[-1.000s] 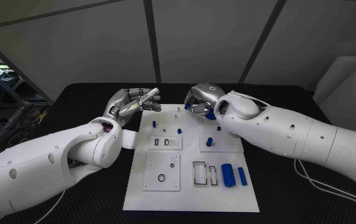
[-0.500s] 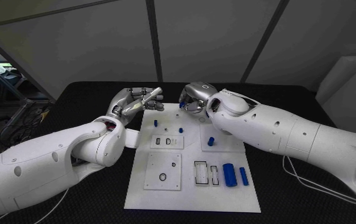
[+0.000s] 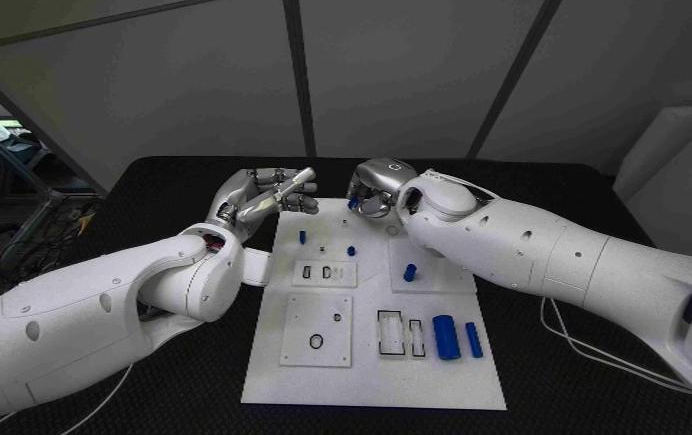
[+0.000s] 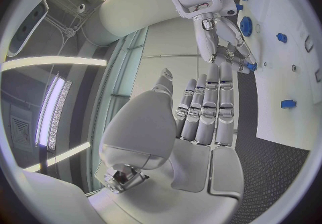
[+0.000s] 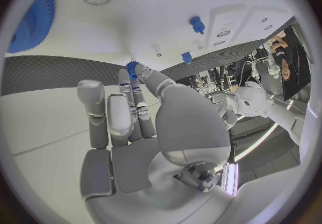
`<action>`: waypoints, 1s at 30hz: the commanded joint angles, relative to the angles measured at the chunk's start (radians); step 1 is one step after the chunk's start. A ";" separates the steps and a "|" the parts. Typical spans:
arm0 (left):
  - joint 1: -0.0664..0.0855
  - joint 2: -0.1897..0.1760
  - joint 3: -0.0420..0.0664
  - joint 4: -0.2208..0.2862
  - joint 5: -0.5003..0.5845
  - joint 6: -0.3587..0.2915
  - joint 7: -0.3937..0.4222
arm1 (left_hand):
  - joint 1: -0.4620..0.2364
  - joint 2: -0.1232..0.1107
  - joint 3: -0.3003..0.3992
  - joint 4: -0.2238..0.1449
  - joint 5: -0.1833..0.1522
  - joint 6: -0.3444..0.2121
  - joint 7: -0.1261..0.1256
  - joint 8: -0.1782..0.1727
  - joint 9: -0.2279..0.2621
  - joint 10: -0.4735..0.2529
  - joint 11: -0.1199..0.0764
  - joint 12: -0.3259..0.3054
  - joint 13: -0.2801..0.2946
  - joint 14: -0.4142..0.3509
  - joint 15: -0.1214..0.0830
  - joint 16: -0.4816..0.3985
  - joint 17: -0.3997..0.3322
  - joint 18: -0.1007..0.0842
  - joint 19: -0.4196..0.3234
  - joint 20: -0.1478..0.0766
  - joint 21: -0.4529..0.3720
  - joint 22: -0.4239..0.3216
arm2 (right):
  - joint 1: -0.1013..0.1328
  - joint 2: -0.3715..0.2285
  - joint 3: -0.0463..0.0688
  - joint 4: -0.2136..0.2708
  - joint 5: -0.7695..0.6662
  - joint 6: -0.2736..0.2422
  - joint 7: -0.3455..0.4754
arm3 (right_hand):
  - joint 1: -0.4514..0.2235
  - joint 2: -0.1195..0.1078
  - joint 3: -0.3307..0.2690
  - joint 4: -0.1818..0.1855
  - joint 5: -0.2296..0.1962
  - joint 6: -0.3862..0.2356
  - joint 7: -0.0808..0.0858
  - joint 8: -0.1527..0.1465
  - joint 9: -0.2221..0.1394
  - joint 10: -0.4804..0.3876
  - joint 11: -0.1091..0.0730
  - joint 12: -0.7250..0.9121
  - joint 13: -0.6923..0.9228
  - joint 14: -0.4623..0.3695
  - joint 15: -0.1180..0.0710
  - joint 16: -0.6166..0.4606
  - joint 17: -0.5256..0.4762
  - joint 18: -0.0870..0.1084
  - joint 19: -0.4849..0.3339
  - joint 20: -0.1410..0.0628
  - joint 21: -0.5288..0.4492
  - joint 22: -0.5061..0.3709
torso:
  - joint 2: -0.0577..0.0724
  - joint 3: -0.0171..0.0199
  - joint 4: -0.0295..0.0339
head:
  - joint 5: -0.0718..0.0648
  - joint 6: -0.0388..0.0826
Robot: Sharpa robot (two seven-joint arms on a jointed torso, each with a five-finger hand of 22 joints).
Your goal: Assemble the parts on the task board
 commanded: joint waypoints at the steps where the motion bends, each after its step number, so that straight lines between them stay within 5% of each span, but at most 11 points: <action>1: 0.002 -0.001 0.001 0.004 0.000 0.004 0.000 | -0.004 -0.001 -0.003 -0.001 -0.002 0.004 0.005 -0.004 0.000 0.001 0.004 -0.004 0.000 -0.001 0.004 -0.007 0.001 -0.014 -0.002 0.008 0.007 0.001 | 0.003 0.005 0.000 -0.006 -0.008 0.031 -0.001 | -0.004 -0.005 -0.001 0.007 -0.006 0.004 0.003 -0.004 0.001 0.004 0.003 -0.007 -0.001 0.031 0.001 0.007 0.001 -0.012 0.004 0.006 0.004 0.001 | 0.000 0.0002 0.0003 | 0.000 -0.001; 16: 0.003 -0.002 0.001 0.005 0.000 0.005 -0.001 | -0.003 -0.001 -0.003 -0.002 -0.002 0.004 0.005 -0.004 0.000 0.001 0.004 -0.005 0.000 -0.001 0.004 -0.008 0.002 -0.014 -0.002 0.008 0.007 0.001 | 0.003 0.026 0.000 -0.033 -0.009 0.051 0.001 | -0.017 -0.021 0.002 0.027 -0.016 -0.016 0.011 -0.016 -0.003 -0.043 0.015 -0.016 -0.012 0.028 0.011 0.013 0.003 -0.013 0.001 0.012 0.012 0.011 | 0.001 0.0005 -0.0004 | 0.002 -0.002; 22: 0.003 -0.001 0.001 0.005 0.000 0.007 -0.002 | -0.003 -0.001 -0.004 -0.003 -0.002 0.004 0.006 -0.005 0.000 0.000 0.004 -0.006 0.000 -0.001 0.004 -0.009 0.003 -0.014 -0.003 0.008 0.007 0.001 | 0.003 0.031 0.000 -0.039 -0.009 0.050 0.002 | -0.027 -0.050 -0.009 0.046 -0.041 -0.086 0.026 -0.023 -0.011 -0.151 0.038 -0.016 -0.022 0.022 0.032 0.011 -0.011 -0.009 -0.021 0.028 0.003 -0.009 | 0.001 0.0006 0.0001 | 0.004 -0.002; 25: 0.003 -0.002 0.001 0.005 0.000 0.007 -0.002 | -0.003 -0.001 -0.004 -0.003 -0.002 0.004 0.006 -0.005 0.000 0.000 0.004 -0.006 0.000 -0.001 0.004 -0.009 0.003 -0.014 -0.003 0.008 0.007 0.001 | 0.003 0.024 0.000 -0.027 -0.006 0.026 0.005 | -0.022 -0.065 -0.034 0.053 -0.041 -0.168 0.015 -0.022 -0.012 -0.232 0.046 -0.013 -0.022 0.009 0.038 -0.012 -0.053 0.002 -0.062 0.037 -0.031 -0.069 | 0.001 0.0009 -0.0007 | 0.004 -0.001; 30: 0.003 -0.006 0.001 0.003 0.000 0.008 -0.003 | -0.003 -0.001 -0.004 -0.003 -0.002 0.004 0.006 -0.005 0.000 0.000 0.004 -0.006 0.000 -0.001 0.004 -0.009 0.003 -0.014 -0.003 0.008 0.007 0.001 | 0.003 -0.036 0.000 0.051 0.015 -0.041 0.014 | -0.009 -0.070 -0.067 0.061 -0.033 -0.196 0.011 -0.021 -0.009 -0.263 0.050 0.000 -0.020 0.003 0.040 -0.020 -0.071 0.005 -0.072 0.043 -0.041 -0.084 | 0.000 0.0033 -0.0034 | 0.008 0.000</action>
